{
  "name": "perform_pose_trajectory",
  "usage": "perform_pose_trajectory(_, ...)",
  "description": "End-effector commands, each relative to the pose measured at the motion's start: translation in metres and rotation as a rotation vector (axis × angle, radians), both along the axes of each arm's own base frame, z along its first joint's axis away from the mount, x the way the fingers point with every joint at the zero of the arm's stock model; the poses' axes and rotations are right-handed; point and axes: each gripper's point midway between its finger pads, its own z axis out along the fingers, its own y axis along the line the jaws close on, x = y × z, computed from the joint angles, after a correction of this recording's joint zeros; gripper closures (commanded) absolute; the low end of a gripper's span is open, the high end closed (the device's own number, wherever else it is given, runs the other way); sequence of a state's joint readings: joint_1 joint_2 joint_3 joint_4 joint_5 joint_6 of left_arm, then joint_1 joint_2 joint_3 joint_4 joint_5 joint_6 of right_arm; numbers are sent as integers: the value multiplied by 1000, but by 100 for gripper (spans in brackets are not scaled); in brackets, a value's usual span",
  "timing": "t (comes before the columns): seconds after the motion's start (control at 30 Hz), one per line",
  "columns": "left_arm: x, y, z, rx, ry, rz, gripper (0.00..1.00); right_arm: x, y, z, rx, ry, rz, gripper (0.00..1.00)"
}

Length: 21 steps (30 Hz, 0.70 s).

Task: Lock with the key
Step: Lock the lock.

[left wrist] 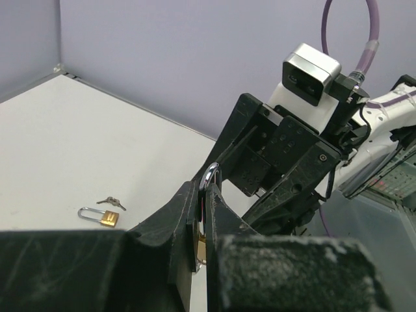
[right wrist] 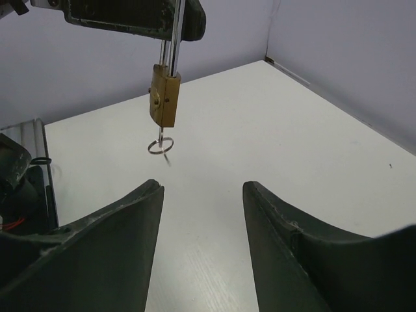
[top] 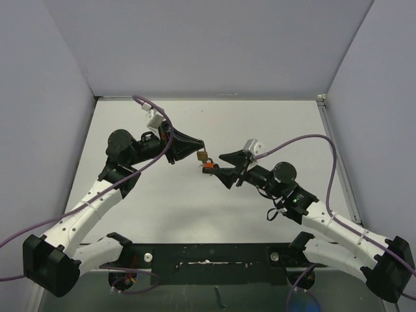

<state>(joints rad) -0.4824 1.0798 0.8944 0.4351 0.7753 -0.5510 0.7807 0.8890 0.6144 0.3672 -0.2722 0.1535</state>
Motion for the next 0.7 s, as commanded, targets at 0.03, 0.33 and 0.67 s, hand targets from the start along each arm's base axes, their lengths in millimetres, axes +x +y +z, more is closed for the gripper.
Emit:
perform_pose_trajectory(0.03, -8, 2, 9, -25, -26, -29, 100, -5, 17, 41, 106, -94, 67, 47)
perform_pose_trajectory(0.33, -9, 3, 5, -18, -29, -24, 100, -12, 30, 54, 150, -128, 128, 47)
perform_pose_trajectory(0.67, -11, 2, 6, -37, -28, -47, 100, -5, 36, 55, 151, -135, 113, 58)
